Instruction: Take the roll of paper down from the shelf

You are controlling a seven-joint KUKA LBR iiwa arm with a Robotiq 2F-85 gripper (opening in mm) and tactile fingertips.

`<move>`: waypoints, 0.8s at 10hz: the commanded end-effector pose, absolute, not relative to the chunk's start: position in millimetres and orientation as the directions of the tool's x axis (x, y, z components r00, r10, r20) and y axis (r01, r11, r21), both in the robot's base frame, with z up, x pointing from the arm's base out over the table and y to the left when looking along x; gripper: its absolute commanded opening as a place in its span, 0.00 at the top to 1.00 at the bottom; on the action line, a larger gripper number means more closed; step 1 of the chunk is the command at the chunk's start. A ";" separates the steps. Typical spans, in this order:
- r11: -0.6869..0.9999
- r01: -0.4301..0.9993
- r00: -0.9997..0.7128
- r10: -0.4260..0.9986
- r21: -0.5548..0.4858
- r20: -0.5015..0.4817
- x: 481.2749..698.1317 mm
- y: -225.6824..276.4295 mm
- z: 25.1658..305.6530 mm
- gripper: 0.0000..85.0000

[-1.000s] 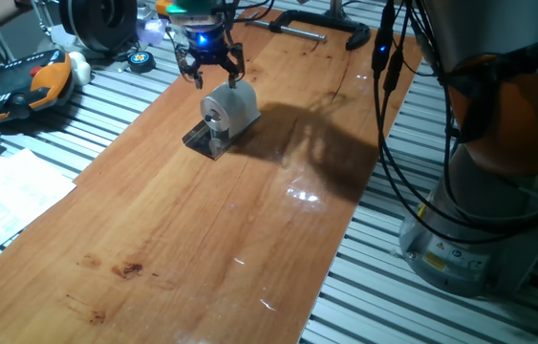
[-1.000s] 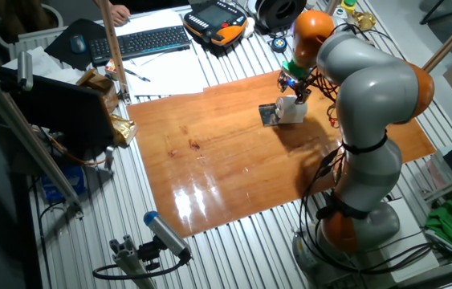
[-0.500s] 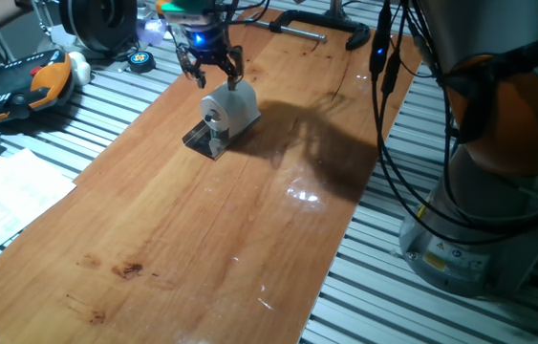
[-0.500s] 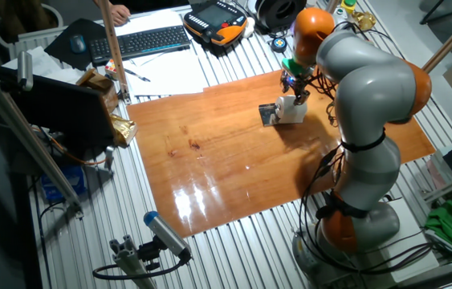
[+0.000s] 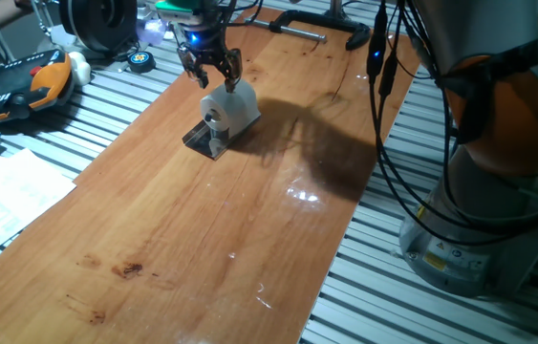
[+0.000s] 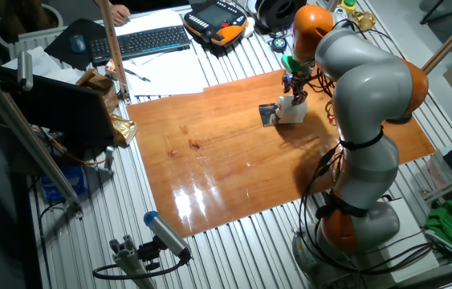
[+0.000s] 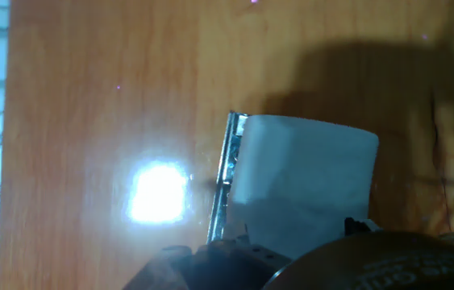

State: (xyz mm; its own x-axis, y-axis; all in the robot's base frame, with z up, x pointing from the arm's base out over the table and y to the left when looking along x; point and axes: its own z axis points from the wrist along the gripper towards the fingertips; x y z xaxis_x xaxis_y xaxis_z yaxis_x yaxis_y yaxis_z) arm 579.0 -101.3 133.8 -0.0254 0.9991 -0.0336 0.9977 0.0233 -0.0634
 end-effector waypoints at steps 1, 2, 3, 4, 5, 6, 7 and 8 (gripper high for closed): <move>-0.382 0.922 0.381 0.924 -0.059 -0.029 578.5 -101.8 132.3 0.24; -0.380 0.924 0.379 0.925 -0.055 -0.026 578.0 -101.7 130.2 0.23; -0.380 0.924 0.379 0.925 -0.055 -0.026 577.8 -101.8 129.3 0.23; -0.378 0.924 0.377 0.926 -0.054 -0.025 577.8 -101.5 128.7 0.23; -0.377 0.925 0.376 0.926 -0.051 -0.024 577.4 -101.3 127.6 0.23; -0.375 0.926 0.375 0.927 -0.046 -0.025 576.8 -100.9 126.0 0.23; -0.365 0.930 0.365 0.931 -0.048 -0.014 575.3 -102.1 124.5 0.23; -0.357 0.933 0.358 0.934 -0.048 -0.007 574.2 -103.0 122.7 0.24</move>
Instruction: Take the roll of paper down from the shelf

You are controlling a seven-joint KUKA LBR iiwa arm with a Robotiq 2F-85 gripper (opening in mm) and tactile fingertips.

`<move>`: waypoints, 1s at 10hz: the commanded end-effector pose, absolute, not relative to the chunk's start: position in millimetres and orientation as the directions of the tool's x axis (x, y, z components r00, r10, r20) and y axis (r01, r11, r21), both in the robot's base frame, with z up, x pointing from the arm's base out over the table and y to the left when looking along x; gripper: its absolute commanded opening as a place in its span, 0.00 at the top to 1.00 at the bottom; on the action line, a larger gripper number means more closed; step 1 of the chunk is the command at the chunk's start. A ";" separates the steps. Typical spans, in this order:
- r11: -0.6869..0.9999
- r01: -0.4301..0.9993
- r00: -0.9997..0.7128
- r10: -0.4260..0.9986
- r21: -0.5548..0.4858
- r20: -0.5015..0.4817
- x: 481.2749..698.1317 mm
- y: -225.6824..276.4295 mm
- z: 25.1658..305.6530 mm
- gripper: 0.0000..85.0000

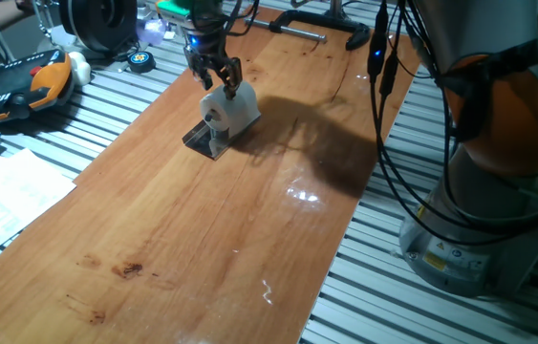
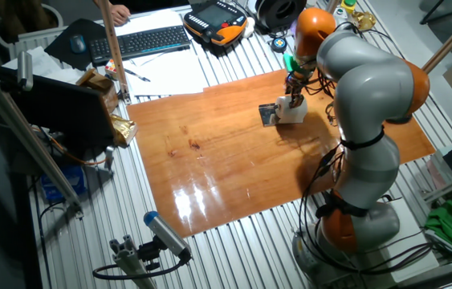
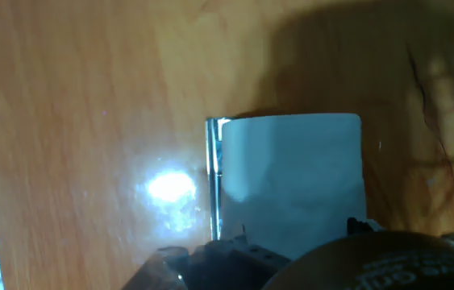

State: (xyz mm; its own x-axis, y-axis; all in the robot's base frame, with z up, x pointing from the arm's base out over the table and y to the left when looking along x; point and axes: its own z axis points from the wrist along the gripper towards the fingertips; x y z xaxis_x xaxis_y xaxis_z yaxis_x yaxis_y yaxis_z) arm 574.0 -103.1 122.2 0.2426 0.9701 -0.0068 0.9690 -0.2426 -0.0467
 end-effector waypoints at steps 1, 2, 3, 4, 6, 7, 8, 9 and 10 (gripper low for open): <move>-0.353 0.935 0.353 0.935 -0.043 -0.007 573.9 -103.0 121.7 0.26; -0.348 0.937 0.348 0.938 -0.038 -0.008 573.8 -102.8 121.5 0.32; -0.335 0.942 0.335 0.942 -0.036 -0.006 573.5 -103.1 121.5 0.40; -0.319 0.947 0.319 0.948 -0.032 -0.004 573.0 -103.8 121.0 0.50; -0.283 0.959 0.284 0.959 -0.029 0.006 571.4 -104.7 119.1 0.66; -0.272 0.962 0.272 0.962 -0.021 0.008 571.0 -105.0 118.7 0.79; -0.254 0.967 0.254 0.967 -0.013 0.014 570.2 -105.9 118.2 0.94; -0.238 0.971 0.238 0.971 -0.008 0.020 569.5 -107.0 118.0 0.99; -0.224 0.974 0.224 0.974 -0.007 0.024 569.4 -107.5 118.9 0.99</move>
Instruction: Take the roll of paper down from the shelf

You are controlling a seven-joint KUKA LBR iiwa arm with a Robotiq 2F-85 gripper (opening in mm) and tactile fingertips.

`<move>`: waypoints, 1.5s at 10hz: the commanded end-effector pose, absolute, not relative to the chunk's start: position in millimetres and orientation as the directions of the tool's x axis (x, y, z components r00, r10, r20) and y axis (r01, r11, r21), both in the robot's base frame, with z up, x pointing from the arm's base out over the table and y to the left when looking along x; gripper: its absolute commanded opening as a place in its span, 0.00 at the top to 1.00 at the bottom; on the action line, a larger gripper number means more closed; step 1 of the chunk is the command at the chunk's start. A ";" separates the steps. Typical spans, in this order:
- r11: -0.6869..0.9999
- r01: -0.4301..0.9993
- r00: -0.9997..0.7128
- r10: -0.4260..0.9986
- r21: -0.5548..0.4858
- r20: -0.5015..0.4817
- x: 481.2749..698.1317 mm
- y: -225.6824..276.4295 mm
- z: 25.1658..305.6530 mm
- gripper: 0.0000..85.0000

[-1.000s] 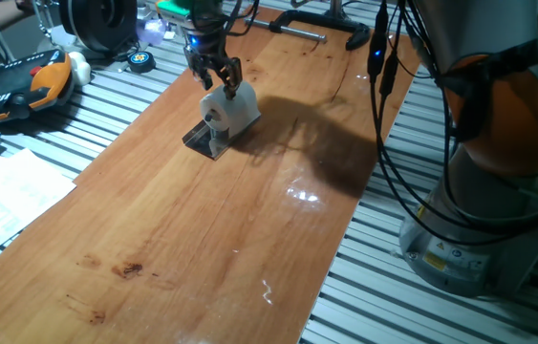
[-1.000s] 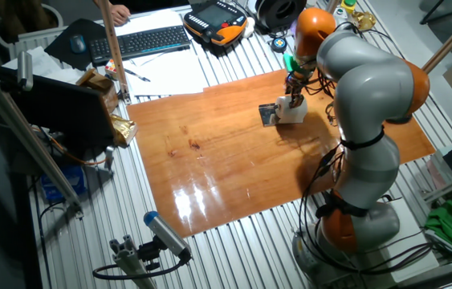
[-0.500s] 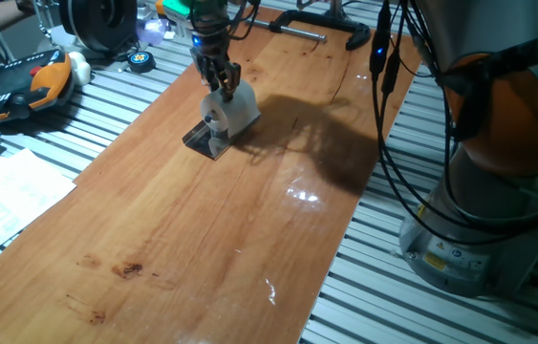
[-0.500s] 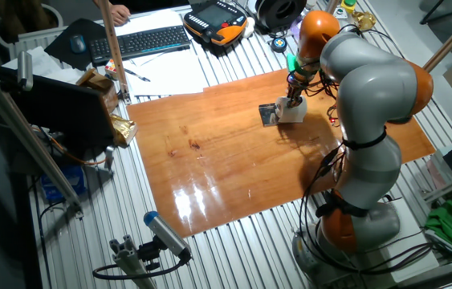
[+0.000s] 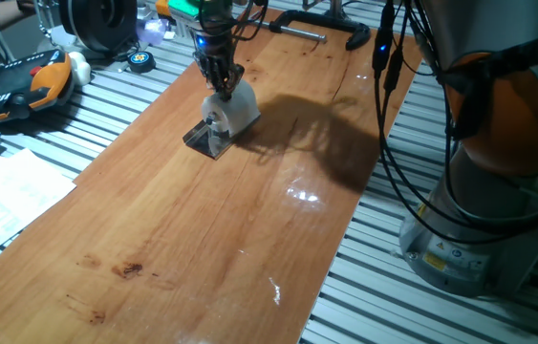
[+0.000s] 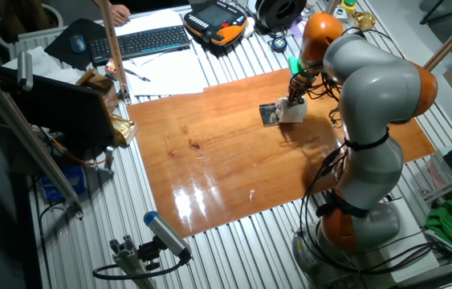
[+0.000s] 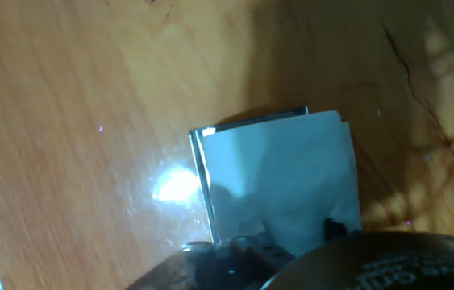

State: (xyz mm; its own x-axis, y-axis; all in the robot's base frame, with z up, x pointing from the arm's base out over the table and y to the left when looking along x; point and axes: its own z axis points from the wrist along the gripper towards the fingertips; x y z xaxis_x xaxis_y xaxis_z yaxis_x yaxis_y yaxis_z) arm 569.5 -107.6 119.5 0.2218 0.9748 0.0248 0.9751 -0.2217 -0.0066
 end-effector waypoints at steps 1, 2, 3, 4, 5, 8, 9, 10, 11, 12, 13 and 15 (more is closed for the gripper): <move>-0.212 0.977 0.212 0.977 -0.008 0.030 569.1 -108.1 121.1 0.99; -0.203 0.979 0.203 0.978 -0.010 0.034 569.0 -108.0 123.9 0.99; -0.197 0.980 0.197 0.979 -0.015 0.044 569.2 -106.6 126.8 0.99; -0.206 0.978 0.206 0.977 -0.017 0.045 571.6 -103.0 129.0 0.99; -0.213 0.977 0.214 0.976 -0.020 0.044 574.3 -98.9 131.3 0.99; -0.214 0.976 0.215 0.975 -0.027 0.047 580.4 -86.3 135.7 0.99; -0.216 0.976 0.217 0.975 -0.026 0.048 581.5 -81.3 136.8 0.99; -0.211 0.977 0.212 0.976 -0.024 0.048 581.9 -77.0 137.3 0.99; -0.208 0.978 0.209 0.977 -0.024 0.048 583.3 -71.0 138.4 0.99; -0.211 0.977 0.212 0.976 -0.027 0.047 585.0 -63.9 140.0 0.99; -0.220 0.975 0.221 0.974 -0.027 0.046 586.7 -55.9 142.4 0.99; -0.214 0.976 0.215 0.975 -0.036 0.049 589.0 -39.4 149.3 0.99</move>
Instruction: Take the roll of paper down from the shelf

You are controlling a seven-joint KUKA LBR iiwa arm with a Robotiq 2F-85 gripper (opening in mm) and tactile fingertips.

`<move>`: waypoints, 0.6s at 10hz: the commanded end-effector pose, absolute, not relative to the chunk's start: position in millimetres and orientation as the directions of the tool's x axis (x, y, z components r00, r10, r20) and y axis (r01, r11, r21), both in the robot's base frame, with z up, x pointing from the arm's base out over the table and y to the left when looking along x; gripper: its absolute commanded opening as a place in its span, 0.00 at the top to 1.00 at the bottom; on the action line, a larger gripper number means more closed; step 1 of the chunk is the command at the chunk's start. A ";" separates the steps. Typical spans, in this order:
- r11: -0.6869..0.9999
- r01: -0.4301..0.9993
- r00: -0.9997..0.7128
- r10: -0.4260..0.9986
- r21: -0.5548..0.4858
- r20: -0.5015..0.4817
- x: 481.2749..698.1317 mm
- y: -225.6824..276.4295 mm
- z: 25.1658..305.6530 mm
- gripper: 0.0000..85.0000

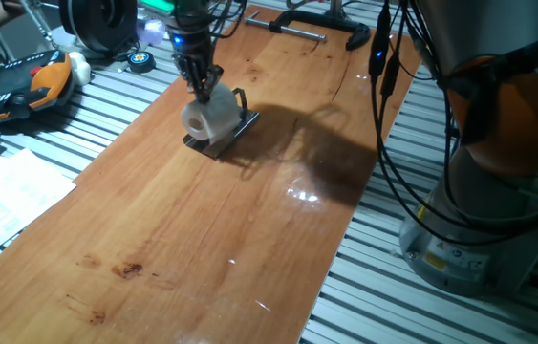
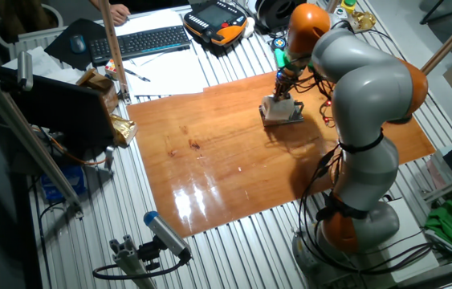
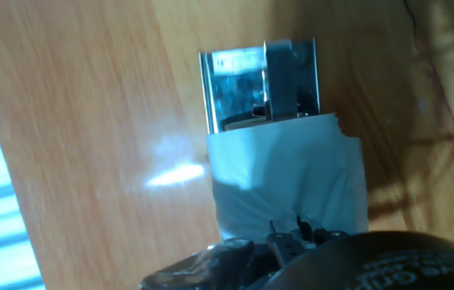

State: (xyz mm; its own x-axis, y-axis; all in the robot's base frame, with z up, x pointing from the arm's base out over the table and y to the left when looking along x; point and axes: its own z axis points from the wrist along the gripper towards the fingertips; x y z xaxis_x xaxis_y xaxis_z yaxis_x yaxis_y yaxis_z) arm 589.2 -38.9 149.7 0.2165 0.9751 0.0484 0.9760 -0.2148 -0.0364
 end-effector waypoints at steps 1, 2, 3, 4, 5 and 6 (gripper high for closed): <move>-0.215 0.976 0.217 0.975 -0.040 0.049 591.1 -29.0 153.4 0.99; -0.215 0.976 0.217 0.975 -0.041 0.052 592.0 -18.5 156.9 0.99; -0.207 0.977 0.209 0.976 -0.040 0.054 591.4 -8.4 158.5 0.99; -0.205 0.978 0.206 0.977 -0.029 0.055 588.5 5.8 157.2 0.99; -0.210 0.977 0.211 0.976 -0.024 0.054 585.7 17.1 154.8 0.99; -0.221 0.975 0.221 0.974 -0.022 0.056 582.9 28.4 154.4 0.99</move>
